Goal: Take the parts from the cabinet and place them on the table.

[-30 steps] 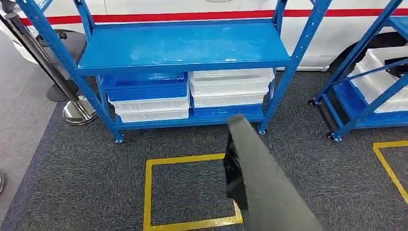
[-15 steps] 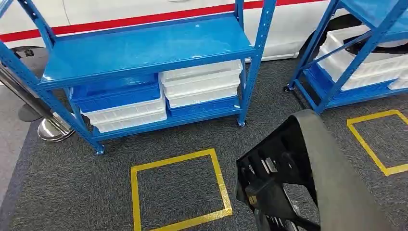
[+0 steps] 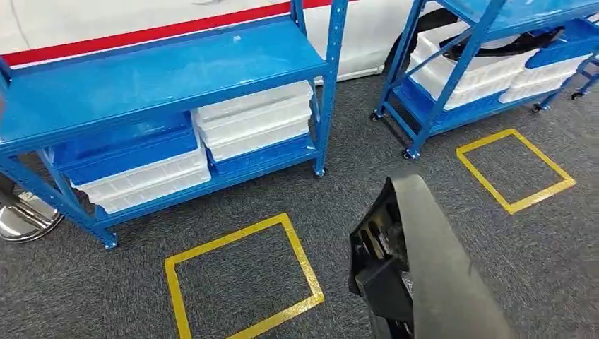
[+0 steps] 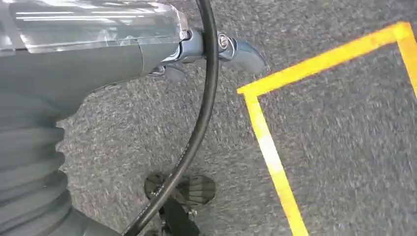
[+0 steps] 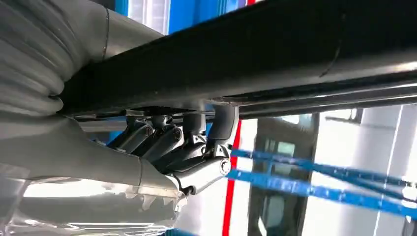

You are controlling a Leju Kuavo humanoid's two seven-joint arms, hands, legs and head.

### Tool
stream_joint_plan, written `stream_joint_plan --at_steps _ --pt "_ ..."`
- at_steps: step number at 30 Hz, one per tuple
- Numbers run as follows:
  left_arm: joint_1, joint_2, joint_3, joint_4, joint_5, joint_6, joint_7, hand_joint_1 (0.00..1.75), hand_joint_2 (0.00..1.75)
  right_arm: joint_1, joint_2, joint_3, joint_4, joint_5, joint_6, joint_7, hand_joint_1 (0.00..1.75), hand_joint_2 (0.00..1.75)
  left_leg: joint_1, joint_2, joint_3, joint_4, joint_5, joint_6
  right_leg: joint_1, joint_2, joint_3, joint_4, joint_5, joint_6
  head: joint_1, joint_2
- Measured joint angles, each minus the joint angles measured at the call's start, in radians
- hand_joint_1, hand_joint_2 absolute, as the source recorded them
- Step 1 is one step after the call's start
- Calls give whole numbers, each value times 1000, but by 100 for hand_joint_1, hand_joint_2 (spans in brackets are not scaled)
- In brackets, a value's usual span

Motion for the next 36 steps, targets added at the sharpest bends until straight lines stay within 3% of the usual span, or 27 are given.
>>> stream_joint_plan --at_steps 1,2,3,6,7,8,9,10,12,13,14,16,17,18,20,22,23,24,25,27,28,29,31,32,33,34,36 --pt "-1 0 2 0 2 0 4 0 175 0 0 2 2 1 -6 0 175 175 0 11 3 1 -2 -3 1 -16 56 -93 39 -3 0 0" --pt "-2 0 5 0 5 1 7 0 175 -2 0 6 5 3 -16 0 175 175 -1 20 9 2 -5 -8 4 -57 113 -187 60 -11 0 0" --pt "-2 3 8 0 8 4 10 0 175 -6 0 10 8 3 -24 0 175 175 -9 29 10 3 -8 -16 14 -93 121 -203 45 -23 0 0" --pt "-5 5 21 0 13 21 10 0 175 -19 0 22 22 3 -54 0 175 175 -6 58 18 -1 -6 -35 22 -53 109 -204 53 -36 0 0" --pt "-8 6 21 0 13 29 8 0 175 -24 0 24 28 4 -59 0 175 175 -6 69 21 -2 -7 -42 17 -41 108 -213 59 -44 0 0" --pt "-10 9 22 0 12 31 5 0 175 -27 0 29 32 5 -65 0 175 175 0 37 17 9 -22 -49 7 -31 112 -219 66 -51 0 0" --pt "-10 8 23 0 11 30 -1 0 175 -35 0 36 38 6 -69 0 175 175 1 -18 -2 54 -59 -51 6 -19 109 -220 69 -57 -1 0" --pt "-9 8 24 0 10 31 -6 0 175 -44 0 39 45 6 -71 0 175 175 2 -46 -33 125 -101 -53 7 -8 106 -220 72 -61 -1 0" --pt "-3 8 24 0 1 49 -8 0 175 -55 -1 47 57 7 -89 0 175 175 2 -64 -107 286 -164 -55 11 20 103 -219 74 -64 -1 0" --pt "-2 7 24 0 1 62 -8 0 175 -57 -2 51 62 7 -100 0 175 175 2 -64 -127 323 -164 -54 12 35 102 -217 74 -64 -1 0" --pt "-2 5 26 1 3 73 -8 0 175 -58 -3 56 66 8 -110 0 175 175 2 -65 -121 304 -137 -52 13 50 103 -214 74 -64 -1 0" --pt "-5 3 29 1 6 83 -8 0 175 -62 -5 63 71 10 -118 0 175 175 2 -78 -57 151 -39 -46 13 80 103 -206 72 -61 -1 0" --pt "-5 3 29 1 10 87 -9 0 175 -64 -5 67 73 10 -120 0 175 175 2 -116 -19 58 6 -41 12 94 102 -200 69 -58 -1 0" --pt "-6 3 33 1 19 92 -9 0 175 -65 -5 69 75 10 -124 0 175 175 5 -167 -8 36 -12 -35 12 102 97 -198 69 -55 -1 0" --pt "-8 -2 50 1 39 101 -19 0 175 -64 -7 72 75 10 -136 0 175 175 0 -153 -7 20 -11 -34 7 128 82 -191 74 -38 -1 0" --pt "-14 -6 55 1 40 109 -24 0 175 -51 -9 72 69 5 -141 0 175 175 -3 -132 -5 16 -5 -22 4 152 74 -197 82 -23 -1 0" --pt "-18 -15 55 2 40 110 -25 0 175 -47 -11 72 64 3 -141 0 175 175 9 -113 -2 3 5 -12 4 133 73 -186 75 -20 -1 0" --pt "-19 -15 57 2 36 111 -27 0 175 -45 -12 72 59 2 -141 0 175 175 7 -101 -1 -1 7 -5 13 69 55 -155 49 -18 0 0" --pt "-18 -16 57 2 25 111 -29 0 175 -45 -14 72 55 -3 -140 0 175 175 5 -84 -3 -2 7 0 11 35 22 -90 8 -14 0 0" --pt "-11 -19 55 2 8 110 -29 0 175 -36 -17 72 44 -12 -133 0 175 175 2 -52 -5 -1 6 2 6 15 -49 51 -57 -6 0 0" --pt "-11 -19 54 2 6 109 -29 0 175 -26 -19 72 38 -15 -128 0 175 175 2 -36 -6 0 5 2 3 13 -68 92 -63 -3 0 0" --pt "-13 -21 54 2 3 107 -28 0 175 -16 -20 72 32 -19 -121 0 175 175 2 -22 -5 0 4 0 0 10 -63 84 -46 -1 0 0" --pt "-17 -25 50 2 -6 100 -26 0 175 -3 -21 66 16 -20 -106 0 175 175 2 4 -2 1 1 -5 -2 -6 15 -55 32 -1 0 0" --pt "-19 -28 48 2 -8 97 -26 0 175 -1 -21 64 6 -15 -102 0 175 175 2 16 3 1 -2 -10 0 -37 72 -150 67 -6 0 0" --pt "-20 -29 47 2 -11 96 -25 0 175 -2 -21 63 -1 -2 -101 0 175 175 -1 27 8 2 -6 -15 7 -91 96 -203 53 -15 0 0" --pt "-21 -29 45 2 -18 93 -25 0 175 -1 -23 63 -7 15 -100 0 175 175 -7 35 8 4 -11 -23 10 -91 100 -206 61 -17 0 0" --pt "-27 -30 39 3 -36 89 -25 0 175 5 -27 61 -22 55 -100 0 175 175 -5 54 17 1 -11 -34 17 -62 93 -200 60 -25 0 0"
